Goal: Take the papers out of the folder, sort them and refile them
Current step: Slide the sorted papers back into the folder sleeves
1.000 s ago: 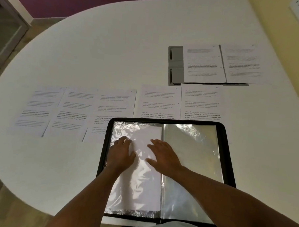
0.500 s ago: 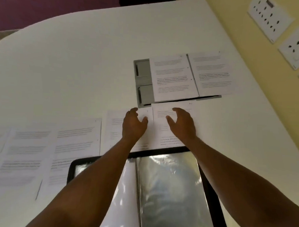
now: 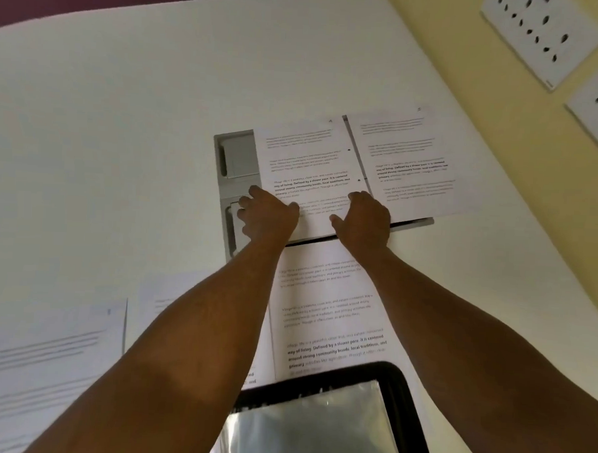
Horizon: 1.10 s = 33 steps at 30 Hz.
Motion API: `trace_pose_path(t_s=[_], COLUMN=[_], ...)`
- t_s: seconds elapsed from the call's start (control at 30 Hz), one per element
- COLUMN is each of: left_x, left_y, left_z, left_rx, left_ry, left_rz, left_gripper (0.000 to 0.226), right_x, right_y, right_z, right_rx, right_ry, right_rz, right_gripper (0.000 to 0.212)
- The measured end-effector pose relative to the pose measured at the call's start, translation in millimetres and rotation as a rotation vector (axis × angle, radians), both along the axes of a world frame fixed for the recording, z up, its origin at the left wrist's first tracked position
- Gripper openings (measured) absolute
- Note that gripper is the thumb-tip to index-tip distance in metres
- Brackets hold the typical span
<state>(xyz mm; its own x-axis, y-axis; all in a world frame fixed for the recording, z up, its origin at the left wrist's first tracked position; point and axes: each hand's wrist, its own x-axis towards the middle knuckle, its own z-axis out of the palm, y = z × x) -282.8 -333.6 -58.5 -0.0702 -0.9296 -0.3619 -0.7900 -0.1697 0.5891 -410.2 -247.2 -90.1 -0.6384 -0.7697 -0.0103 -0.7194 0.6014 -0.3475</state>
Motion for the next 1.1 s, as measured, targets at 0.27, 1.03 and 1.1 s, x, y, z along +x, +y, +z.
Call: trace_pose_path(t_s=[0.27,1.03,1.1], left_x=[-25,85,112], left_y=[-12,42,70], left_z=[-3,75,81], left_rx=[0.095,0.183,0.237], left_ry=[-0.035,0.626,0.653], left_rz=[0.075,0.06,0.077], left_gripper=[0.088,0.034,0.033], right_x=[1,24,37], right_y=[-15,73,106], right_z=[-4,83,86], right_rx=[0.018,-0.426,-0.357], right_ry=[-0.053,-1.045,-1.075], right_rz=[-0.119,-0.29,-0.261], right_gripper=[0.081,0.023,0.02])
